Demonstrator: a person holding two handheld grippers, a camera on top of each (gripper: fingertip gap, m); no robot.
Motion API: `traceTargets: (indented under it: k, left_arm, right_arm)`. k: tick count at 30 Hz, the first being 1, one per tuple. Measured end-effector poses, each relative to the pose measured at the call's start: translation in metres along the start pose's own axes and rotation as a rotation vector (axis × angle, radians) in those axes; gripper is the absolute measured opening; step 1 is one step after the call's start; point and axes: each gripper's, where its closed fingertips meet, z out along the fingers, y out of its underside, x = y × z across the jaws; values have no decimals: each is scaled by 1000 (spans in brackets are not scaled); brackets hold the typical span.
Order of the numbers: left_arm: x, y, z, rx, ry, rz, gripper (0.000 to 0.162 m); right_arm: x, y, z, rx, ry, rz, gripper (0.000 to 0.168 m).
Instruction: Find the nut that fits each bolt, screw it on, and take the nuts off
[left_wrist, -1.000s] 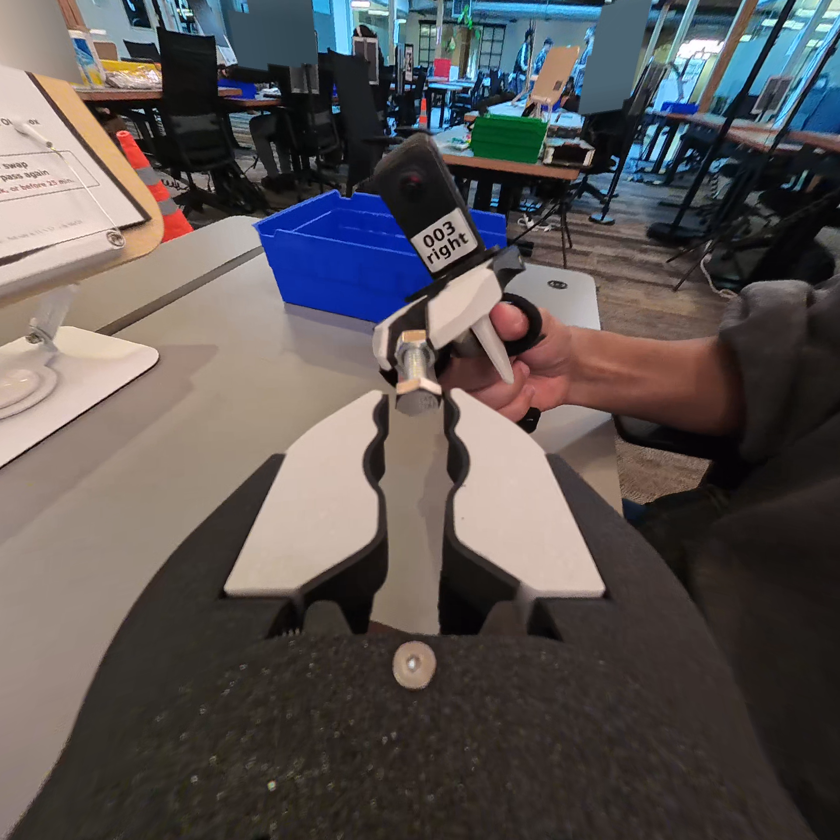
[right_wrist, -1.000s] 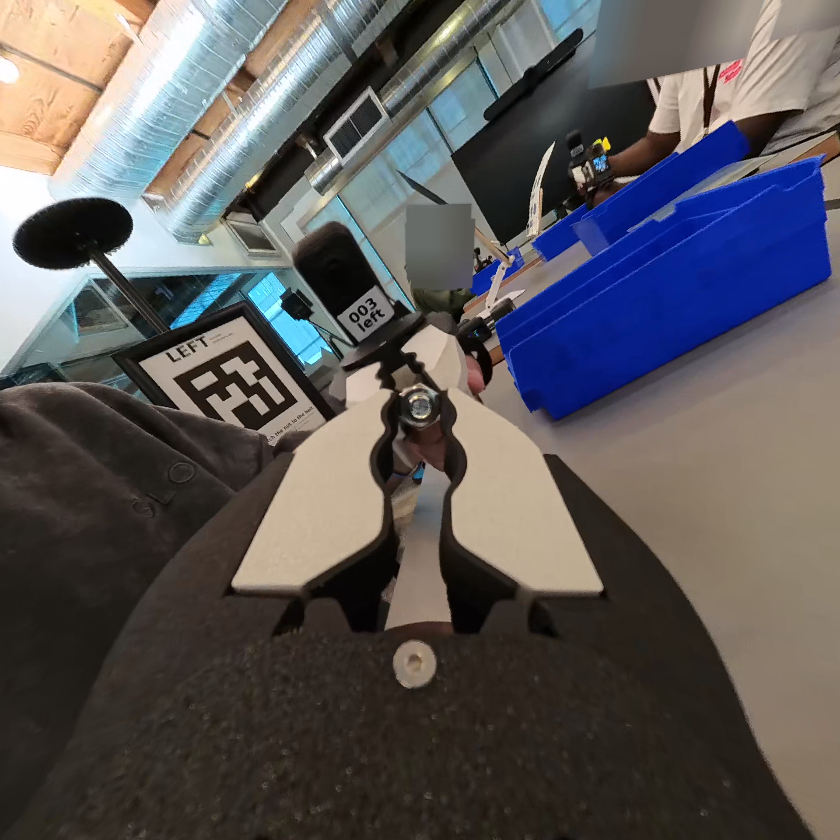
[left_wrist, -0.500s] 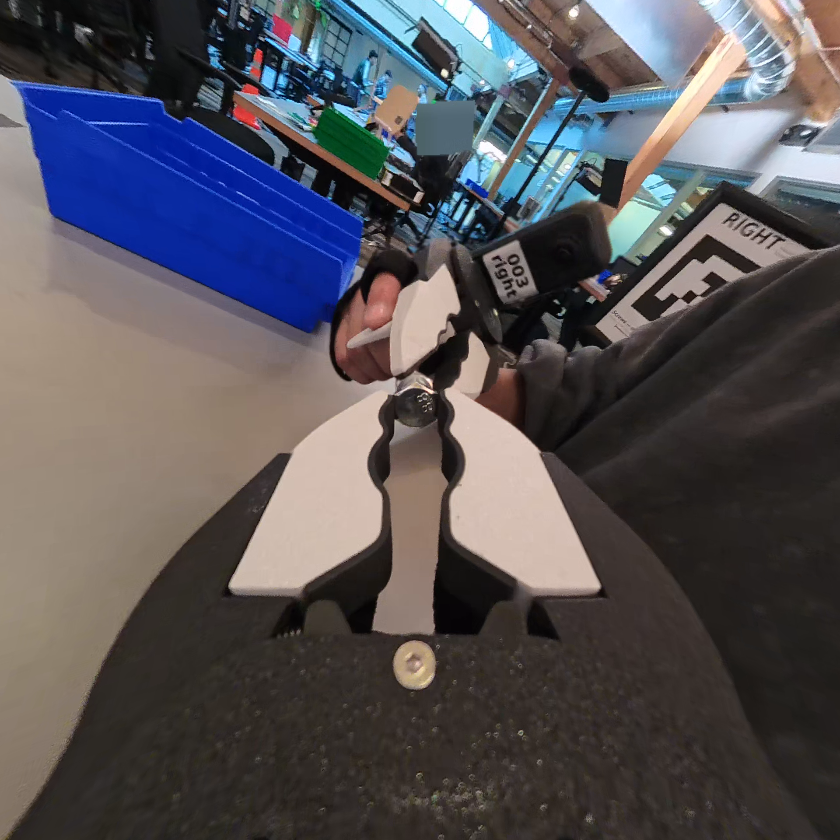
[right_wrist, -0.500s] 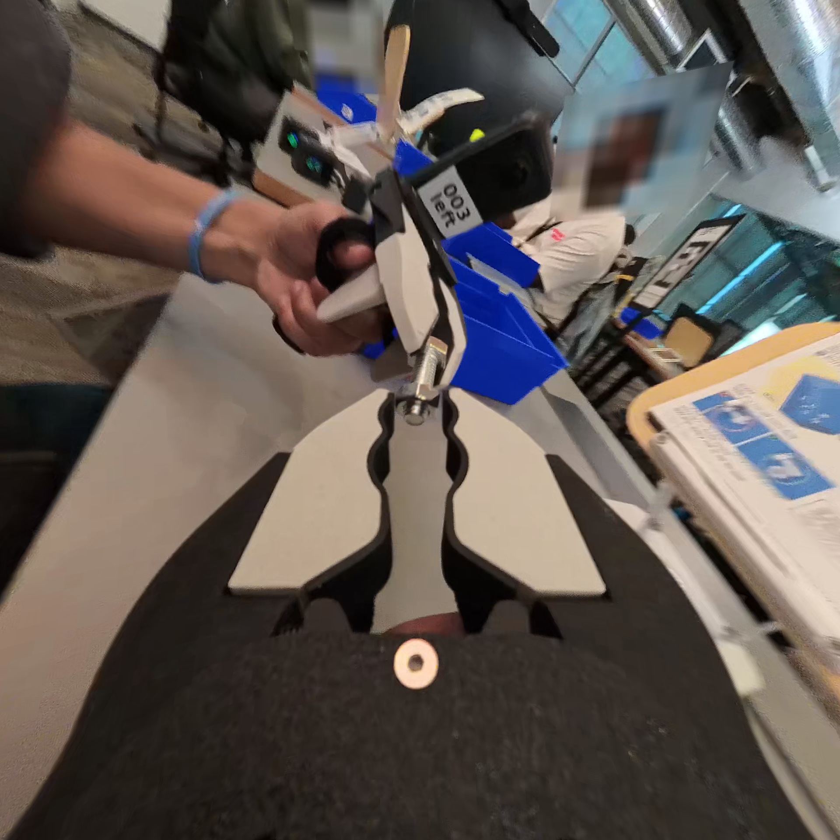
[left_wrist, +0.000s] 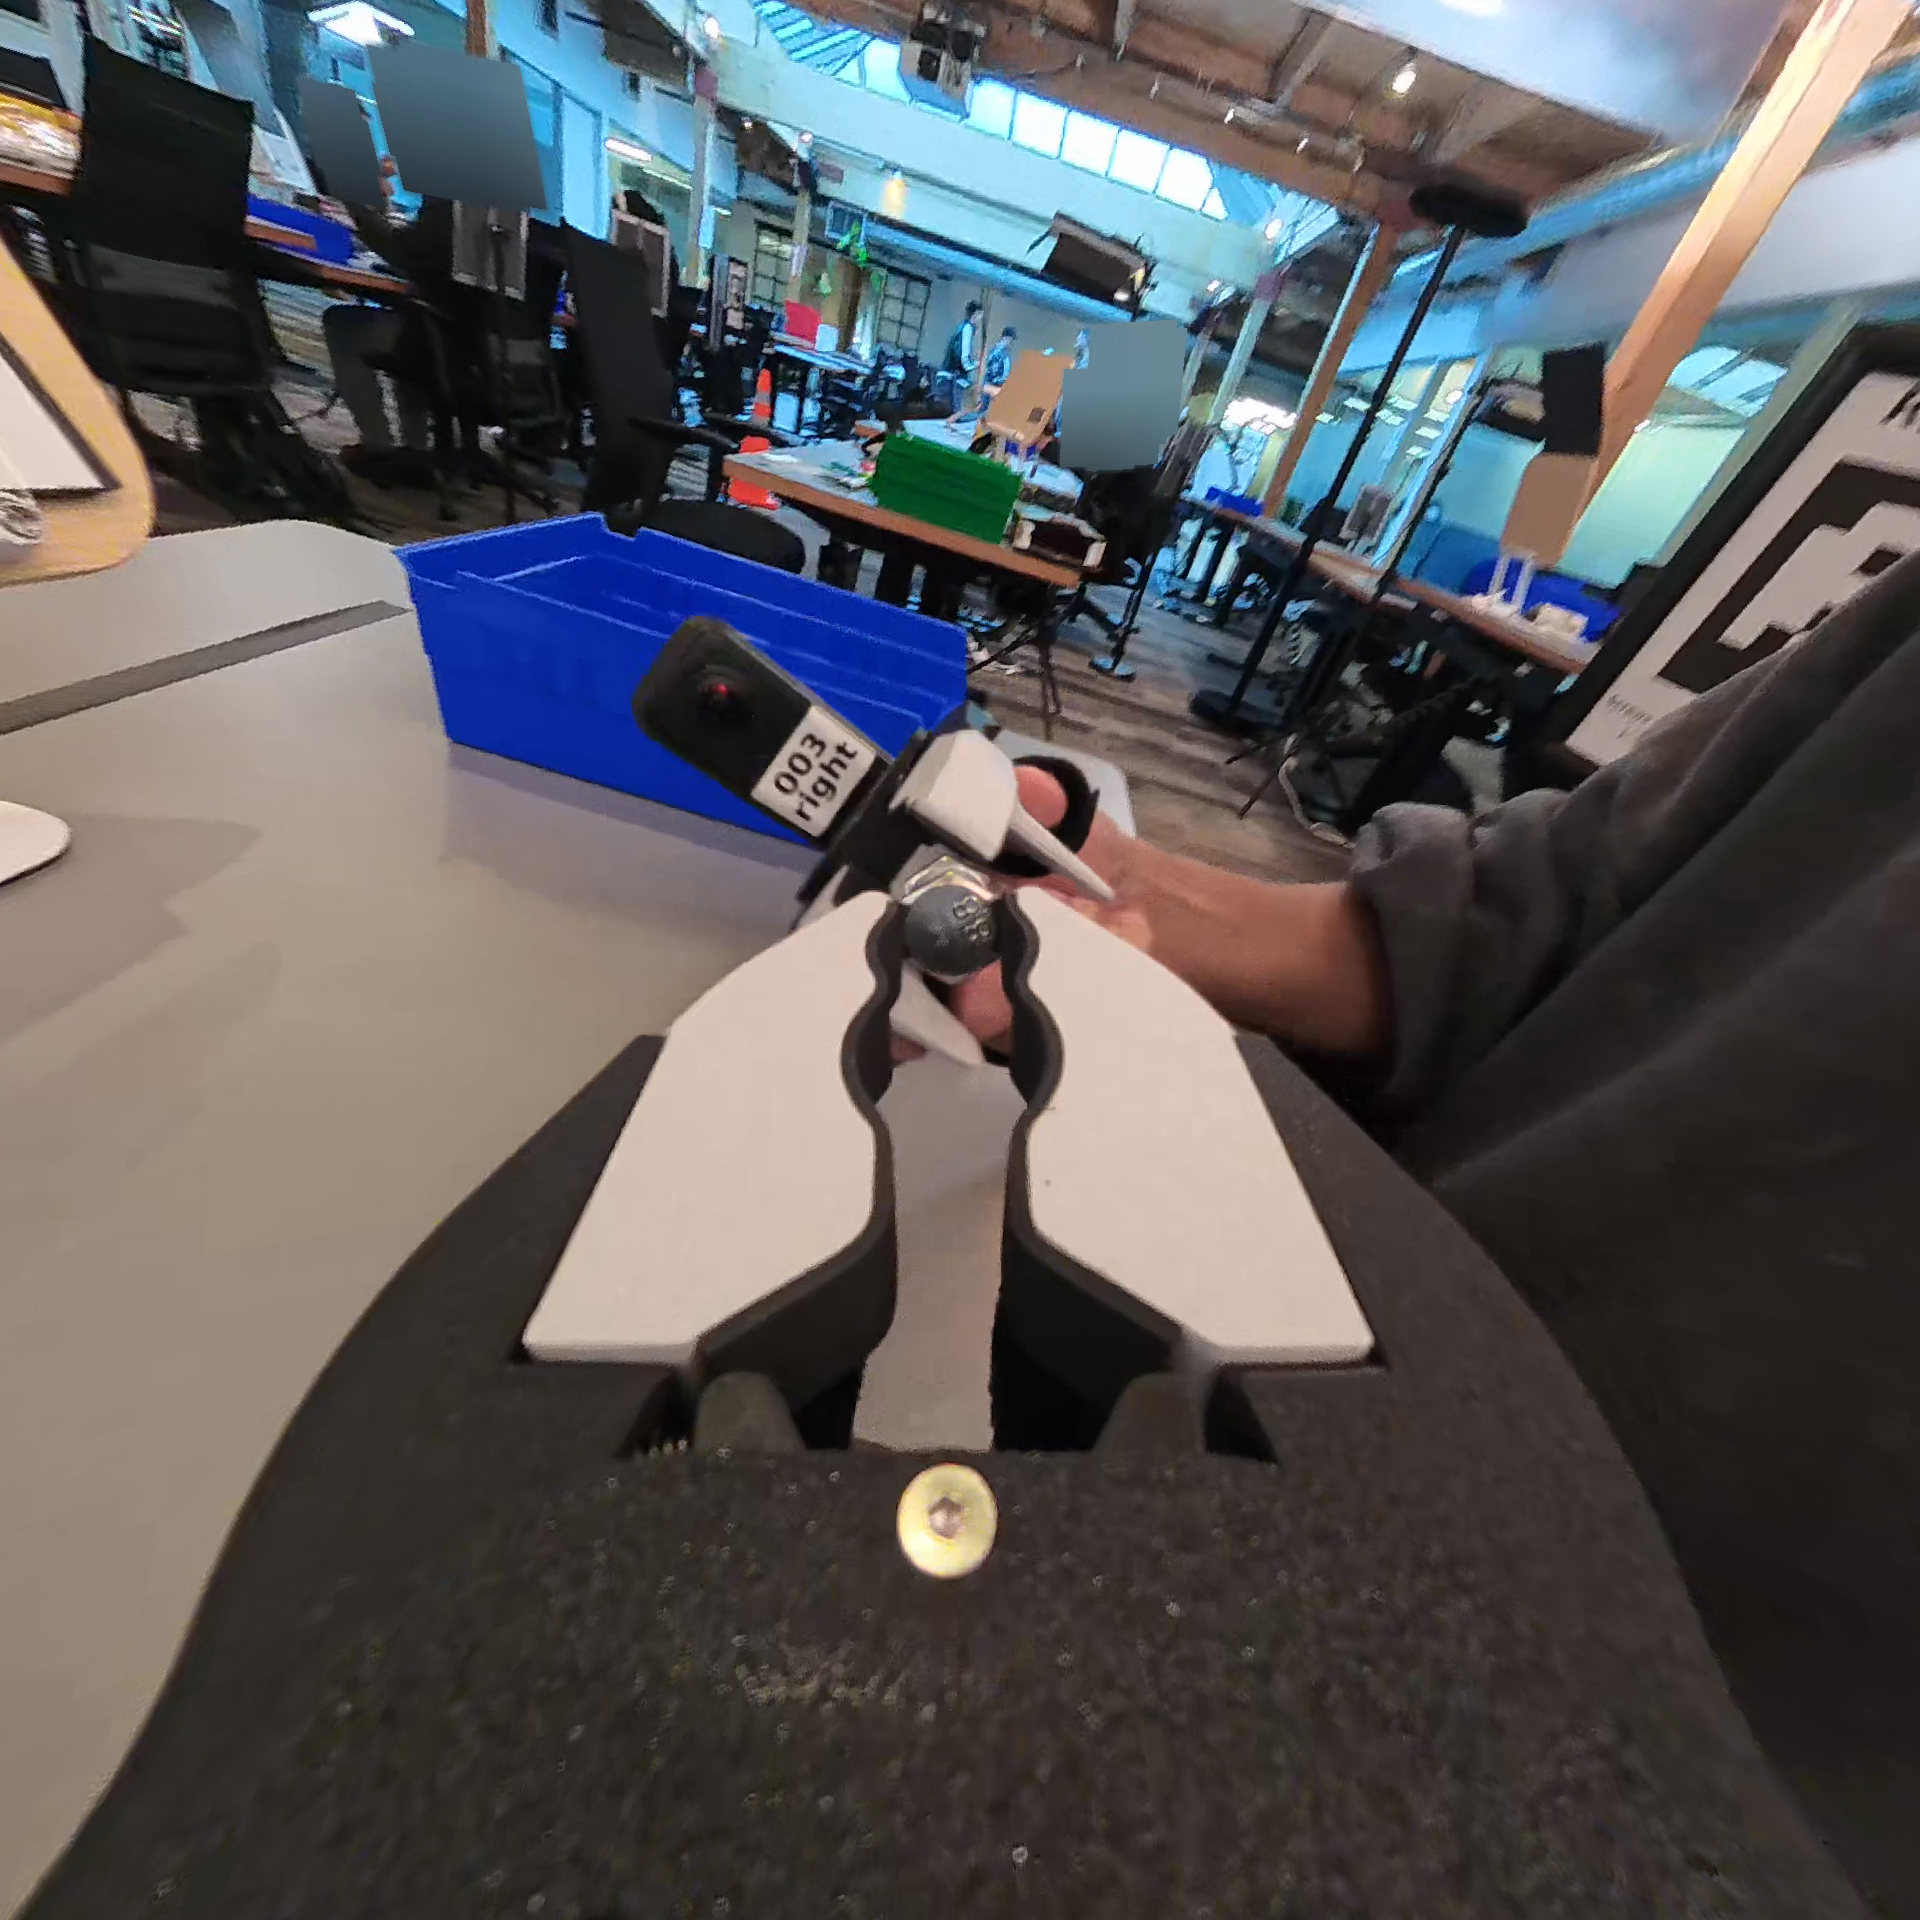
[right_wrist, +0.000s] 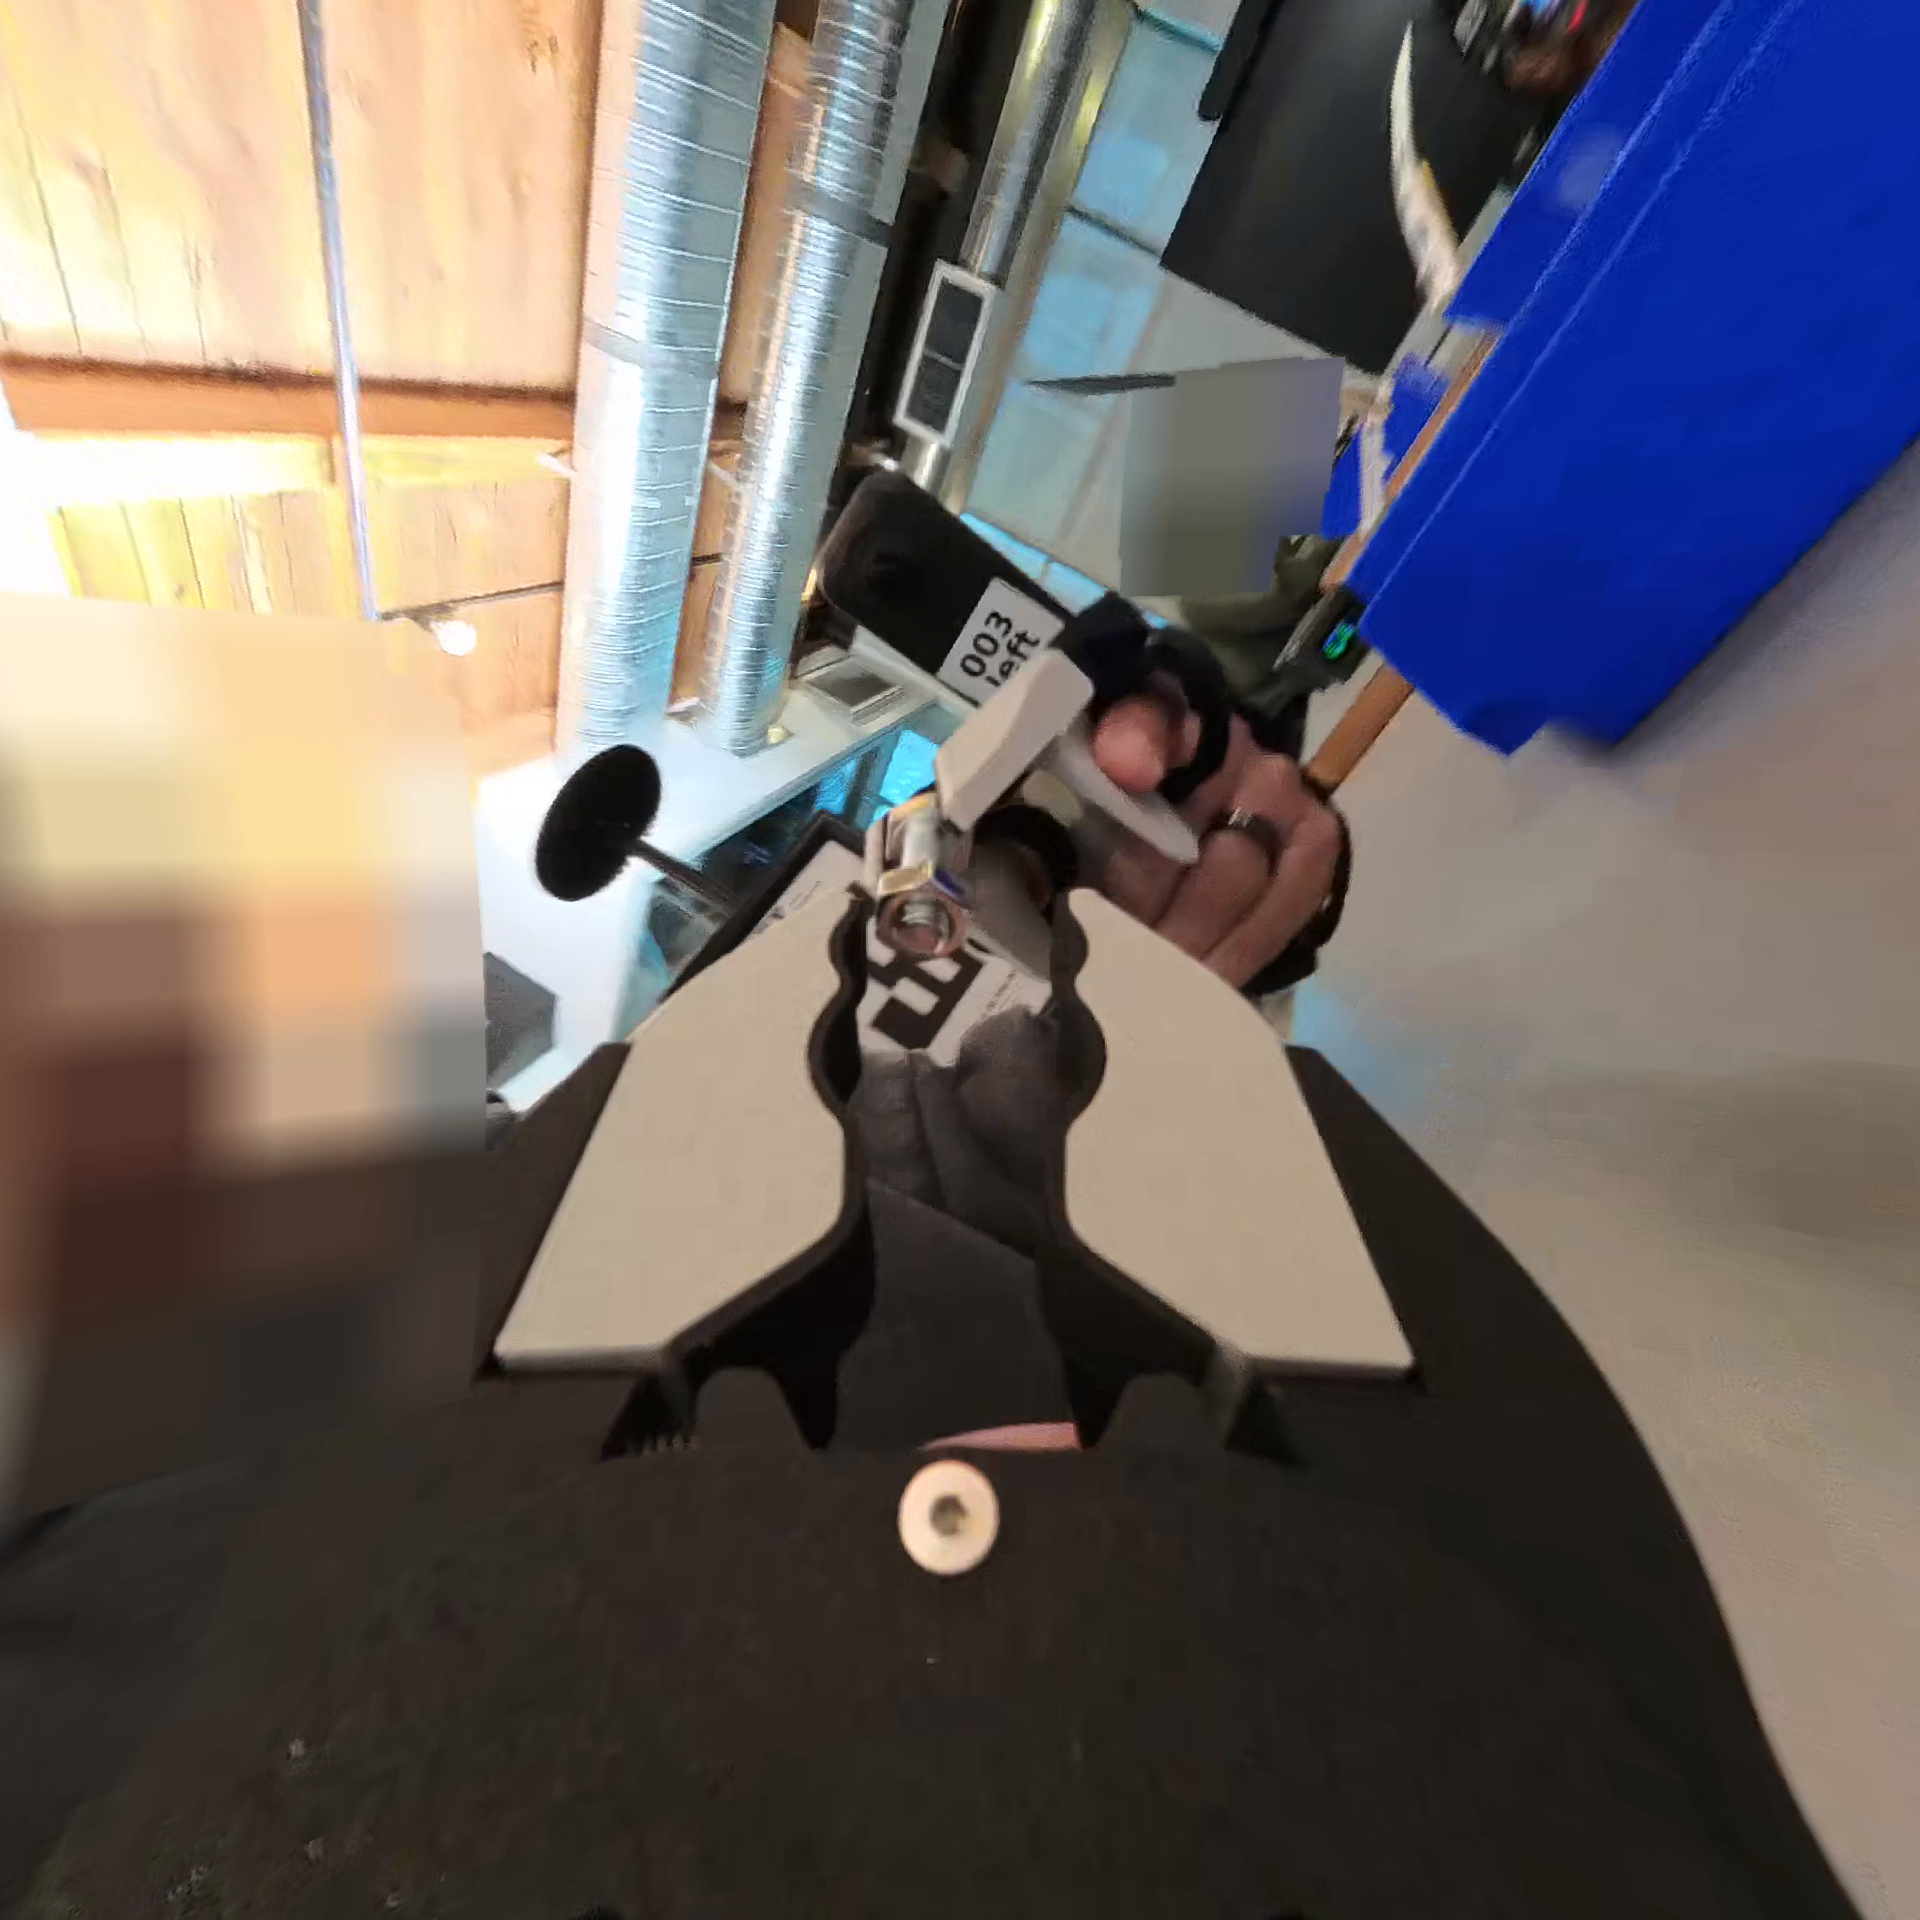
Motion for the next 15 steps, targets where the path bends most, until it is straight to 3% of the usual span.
traceTargets:
  k: [3, 7, 10, 15]
  left_arm:
    - [-1, 9, 3, -40, -14, 37, 17]
    - [-1, 12, 5, -59, -2, 5, 17]
    - [-1, 13, 8, -59, 12, -39, 17]
    - [0, 18, 12, -52, 71, -142, 17]
  right_arm:
    - [-2, 1, 1, 12, -71, 74, 18]
    - [0, 4, -1, -39, 7, -124, 18]
    - [0, 4, -4, -77, 155, -493, 18]
    - [5, 8, -10, -224, 542, -1473, 18]
